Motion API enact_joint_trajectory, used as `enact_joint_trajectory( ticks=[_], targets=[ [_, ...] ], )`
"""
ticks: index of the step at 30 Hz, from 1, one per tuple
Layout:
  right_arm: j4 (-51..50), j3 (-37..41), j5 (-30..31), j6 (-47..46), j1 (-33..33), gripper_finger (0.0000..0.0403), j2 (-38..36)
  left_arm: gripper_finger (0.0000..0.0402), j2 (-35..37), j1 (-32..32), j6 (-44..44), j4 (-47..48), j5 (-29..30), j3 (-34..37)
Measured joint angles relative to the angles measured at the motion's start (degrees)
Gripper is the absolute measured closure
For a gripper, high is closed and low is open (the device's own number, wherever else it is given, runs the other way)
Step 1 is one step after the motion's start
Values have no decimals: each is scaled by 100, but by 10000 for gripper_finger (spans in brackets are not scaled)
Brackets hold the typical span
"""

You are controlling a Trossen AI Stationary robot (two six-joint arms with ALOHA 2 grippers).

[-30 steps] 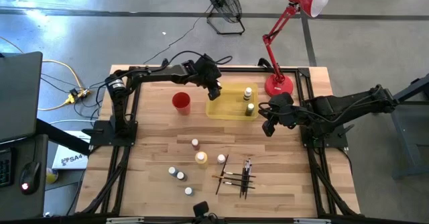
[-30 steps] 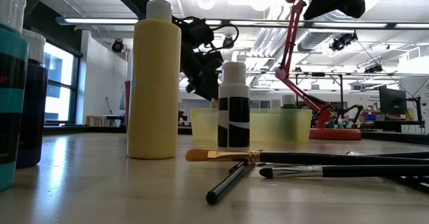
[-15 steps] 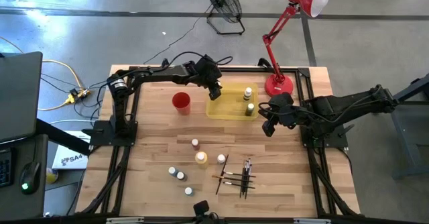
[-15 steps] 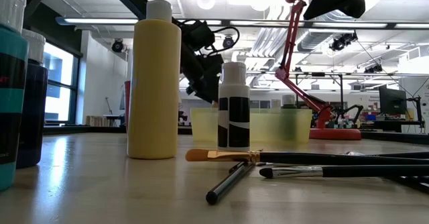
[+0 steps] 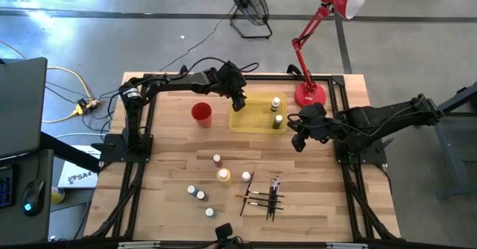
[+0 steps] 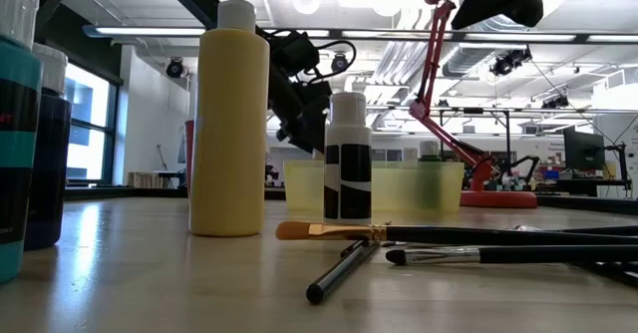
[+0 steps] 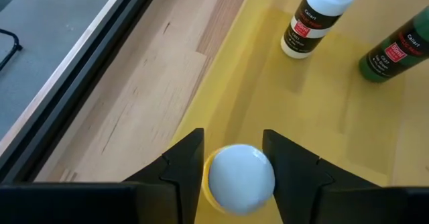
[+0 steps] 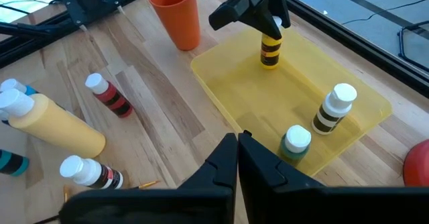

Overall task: Pick & Place Paint Supplies
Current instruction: Put the yellow paint bottle into the yellow bin, then put the light yellow paint bottle into the yellow bin

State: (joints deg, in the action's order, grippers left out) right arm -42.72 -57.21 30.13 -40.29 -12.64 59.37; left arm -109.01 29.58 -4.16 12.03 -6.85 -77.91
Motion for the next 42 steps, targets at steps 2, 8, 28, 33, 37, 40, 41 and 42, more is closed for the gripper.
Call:
enact_joint_trajectory(
  ticks=[2,8,28,33,37,40,41,42],
  targets=[
    [0,0,0,0,2,398,0,252,0,0,-2,0,0,0],
    [0,0,-2,0,0,398,0,251,0,2,-33,0,2,0],
    [-1,0,-3,0,2,398,0,127,0,-2,-50,-116,-140,-246],
    [-1,0,-4,0,2,398,0,126,0,-66,178,34,-361,-754],
    [-1,-2,-4,0,2,398,0,126,13,-90,437,512,-542,-1308],
    [-2,0,-4,0,2,398,0,126,13,-86,443,965,-610,-1671],
    [0,-2,-5,0,2,398,0,126,13,-84,438,1109,-610,-1781],
    [-1,-2,-7,0,2,398,0,126,13,-81,419,1245,-612,-1878]
  ],
)
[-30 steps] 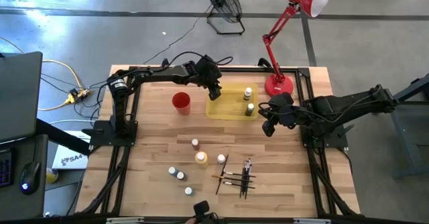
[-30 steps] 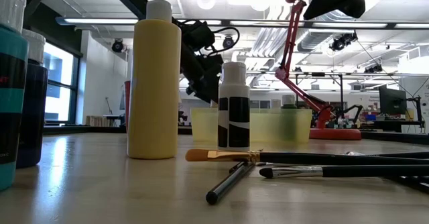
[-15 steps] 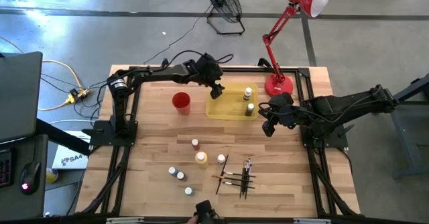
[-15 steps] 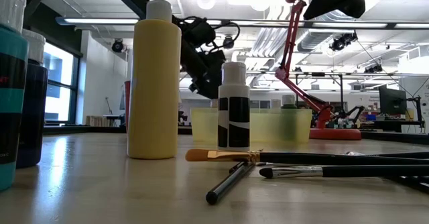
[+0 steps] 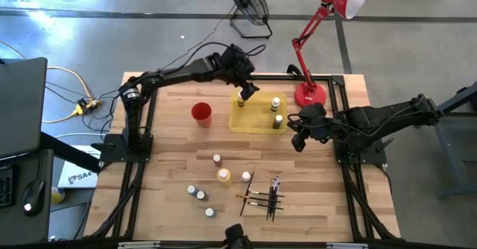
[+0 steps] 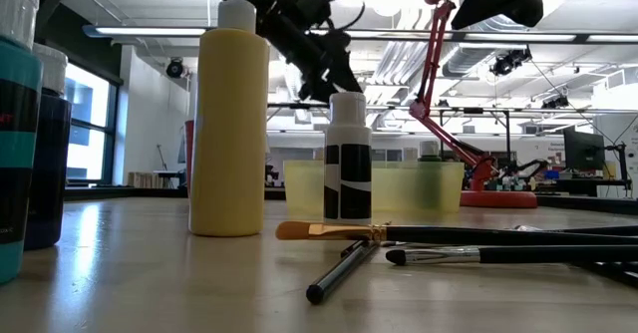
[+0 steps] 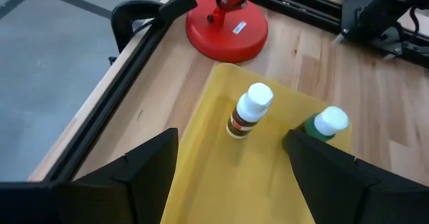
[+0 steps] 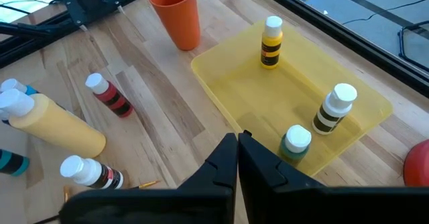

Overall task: Pick & Place Paint Supplies
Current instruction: Put the light yellow paint bottle into the yellow bin

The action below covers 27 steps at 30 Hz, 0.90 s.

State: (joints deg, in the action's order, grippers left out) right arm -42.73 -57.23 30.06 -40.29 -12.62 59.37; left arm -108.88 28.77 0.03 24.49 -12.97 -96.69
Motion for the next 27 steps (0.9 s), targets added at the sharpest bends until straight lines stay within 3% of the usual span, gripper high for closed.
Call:
enact_joint_trajectory(
  ticks=[4,11,14,21,27],
  targets=[
    [-1,0,-17,-41,-1,398,-2,126,0,0,-17,326,-31,-237],
    [-79,0,-140,-44,-2,398,0,126,0,-37,-87,197,-856,-318],
    [-76,0,-194,-44,-2,398,0,126,19,-120,-222,212,-888,-318],
    [-69,0,-192,-42,-2,398,0,129,222,-549,-855,120,-182,-320],
    [-45,0,-192,-23,-2,398,0,173,810,-903,-1629,71,333,-318]
  ],
)
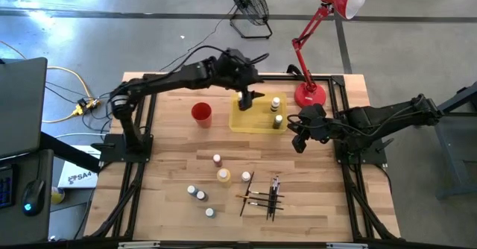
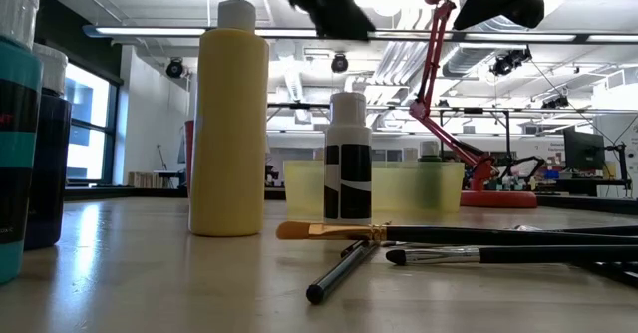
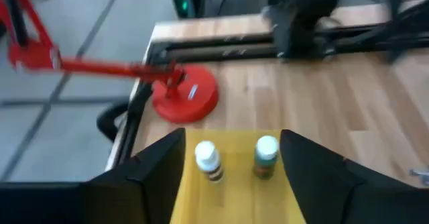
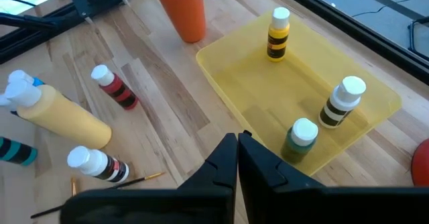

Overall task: Pick & Place Paint Supplies
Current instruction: Put the light yellow paint bottle into the yellow bin

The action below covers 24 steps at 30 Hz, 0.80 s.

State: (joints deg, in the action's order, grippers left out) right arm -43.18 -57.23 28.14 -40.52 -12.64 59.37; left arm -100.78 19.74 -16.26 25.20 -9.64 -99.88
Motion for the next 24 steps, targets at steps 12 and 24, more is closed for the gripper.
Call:
enact_joint_trajectory(
  ticks=[12,24],
  targets=[
    [4,0,26,25,0,398,0,266,1057,-179,2,1122,-189,-2],
    [4,0,26,41,0,398,0,295,1686,-558,-5,1384,-185,15]
  ],
)
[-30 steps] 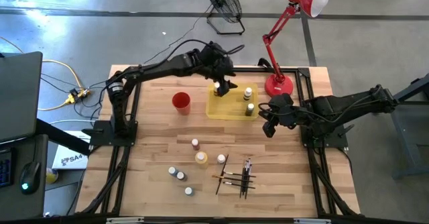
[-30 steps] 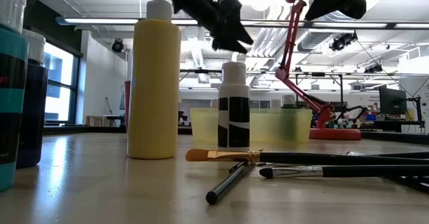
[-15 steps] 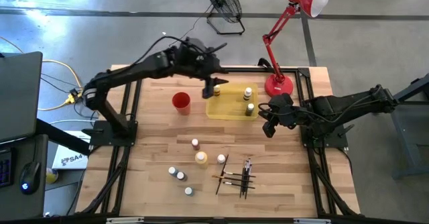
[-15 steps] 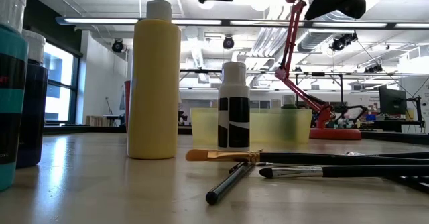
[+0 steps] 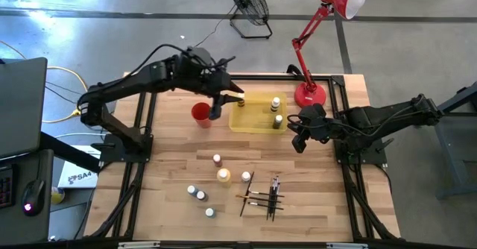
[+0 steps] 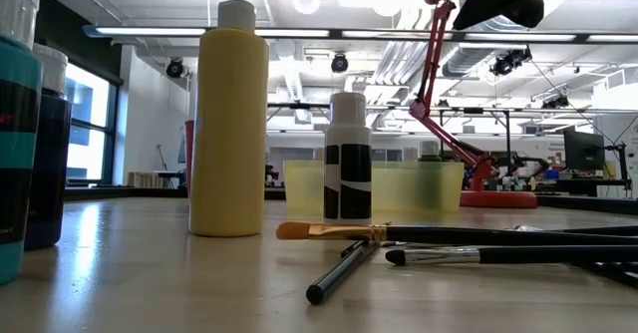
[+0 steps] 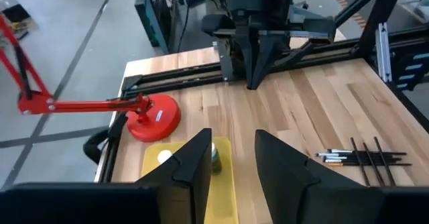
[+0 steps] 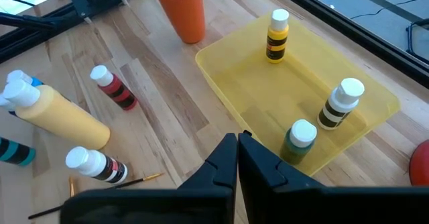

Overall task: Pick & Place Paint Supplies
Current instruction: Put the light yellow paint bottle into the yellow bin

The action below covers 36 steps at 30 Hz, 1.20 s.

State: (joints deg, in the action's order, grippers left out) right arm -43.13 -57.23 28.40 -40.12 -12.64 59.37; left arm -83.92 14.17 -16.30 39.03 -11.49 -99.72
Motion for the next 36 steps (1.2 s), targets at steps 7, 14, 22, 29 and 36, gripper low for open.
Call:
enact_joint_trajectory(
  ticks=[7,14,22,29,36],
  targets=[
    [2,0,0,65,0,398,0,329,258,3,19,516,-37,0],
    [2,0,4,92,0,398,-2,367,325,-2,29,550,-987,6],
    [2,0,2,74,0,398,-1,397,330,-575,-431,531,-1394,7],
    [56,0,18,70,0,398,0,401,330,-747,-571,765,-973,7],
    [53,0,5,69,0,398,0,401,645,-1163,146,446,-1238,11]
  ],
)
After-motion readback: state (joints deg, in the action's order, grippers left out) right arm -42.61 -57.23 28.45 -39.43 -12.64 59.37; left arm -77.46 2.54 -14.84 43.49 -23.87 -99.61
